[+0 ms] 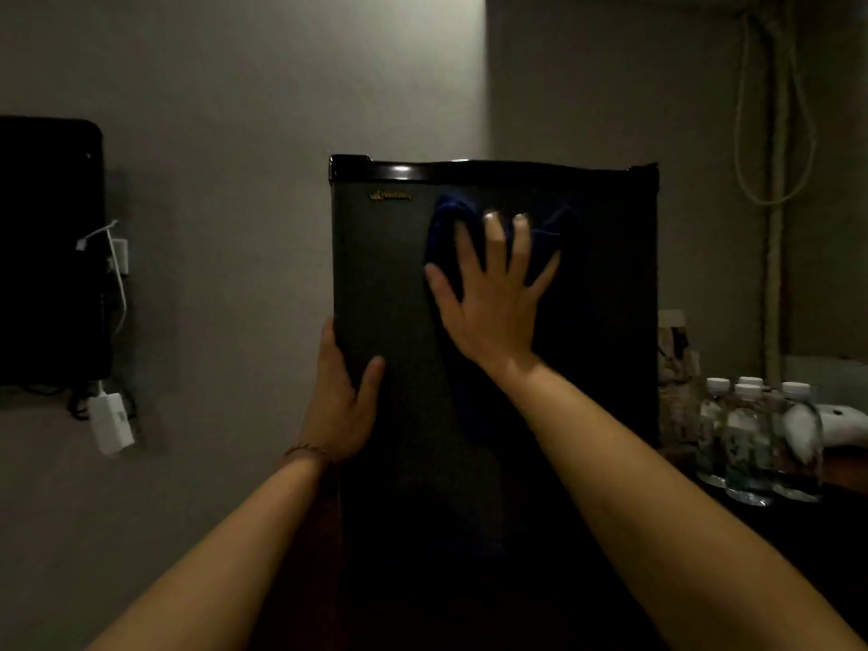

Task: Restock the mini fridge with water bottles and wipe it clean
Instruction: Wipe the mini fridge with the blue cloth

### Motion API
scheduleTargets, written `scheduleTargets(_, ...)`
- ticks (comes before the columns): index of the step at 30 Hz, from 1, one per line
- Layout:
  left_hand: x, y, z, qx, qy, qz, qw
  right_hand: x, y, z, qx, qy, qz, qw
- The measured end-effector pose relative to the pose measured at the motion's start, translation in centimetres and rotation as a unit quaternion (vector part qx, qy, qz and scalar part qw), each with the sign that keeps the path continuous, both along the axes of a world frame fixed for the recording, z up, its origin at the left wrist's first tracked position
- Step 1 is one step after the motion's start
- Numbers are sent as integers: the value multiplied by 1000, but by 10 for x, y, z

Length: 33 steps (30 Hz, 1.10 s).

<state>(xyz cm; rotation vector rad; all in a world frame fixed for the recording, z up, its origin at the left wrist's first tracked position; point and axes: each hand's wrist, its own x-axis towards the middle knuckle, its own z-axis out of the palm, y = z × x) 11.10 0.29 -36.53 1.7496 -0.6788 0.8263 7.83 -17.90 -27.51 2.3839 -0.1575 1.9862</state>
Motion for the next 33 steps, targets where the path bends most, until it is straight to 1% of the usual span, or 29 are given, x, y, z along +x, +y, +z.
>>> scheduleTargets(2,1,1,-3,-6,-18,-6,1000,5,8,-33,-101,15,6,995)
scheduleTargets(3,1,0,-5,-5,-25,-7,1000,6,5,-49,-126,22,9,992)
scheduleTargets(8,0,-6,-12,-22,-42,16,999,-1,-36,-121,-142,51,12,988)
scheduleTargets(11,3,-10,-17,-37,-46,24,998,-8,-69,-142,-133,60,1,989)
scheduleTargets(14,5,-11,-20,-43,-50,29,997,-11,-86,-112,-66,53,-14,996)
scheduleTargets(17,6,-12,-21,-43,-53,38,997,-10,-84,-50,34,16,-16,999)
scheduleTargets(19,6,-12,-21,-40,-54,38,997,-9,-76,-11,81,-10,-9,997)
scheduleTargets(22,6,-13,-22,-41,-49,45,997,-2,-49,23,102,-14,-10,995)
scheduleTargets(24,7,-11,-21,-44,-45,46,997,2,-28,31,76,-18,-18,997)
scheduleTargets(26,6,-12,-22,-41,-48,42,997,4,-11,32,26,-10,-21,999)
scheduleTargets(28,8,-11,-22,-40,-55,44,997,7,6,18,-60,0,-8,998)
scheduleTargets(29,9,-11,-23,-41,-60,46,996,9,13,5,-124,5,3,992)
scheduleTargets(31,9,-10,-23,-42,-69,43,996,14,18,-25,-253,5,22,967)
scheduleTargets(32,9,-10,-23,-42,-70,41,996,16,14,-33,-287,1,35,957)
scheduleTargets(33,8,-10,-23,-39,-70,42,996,16,6,-35,-298,-6,49,953)
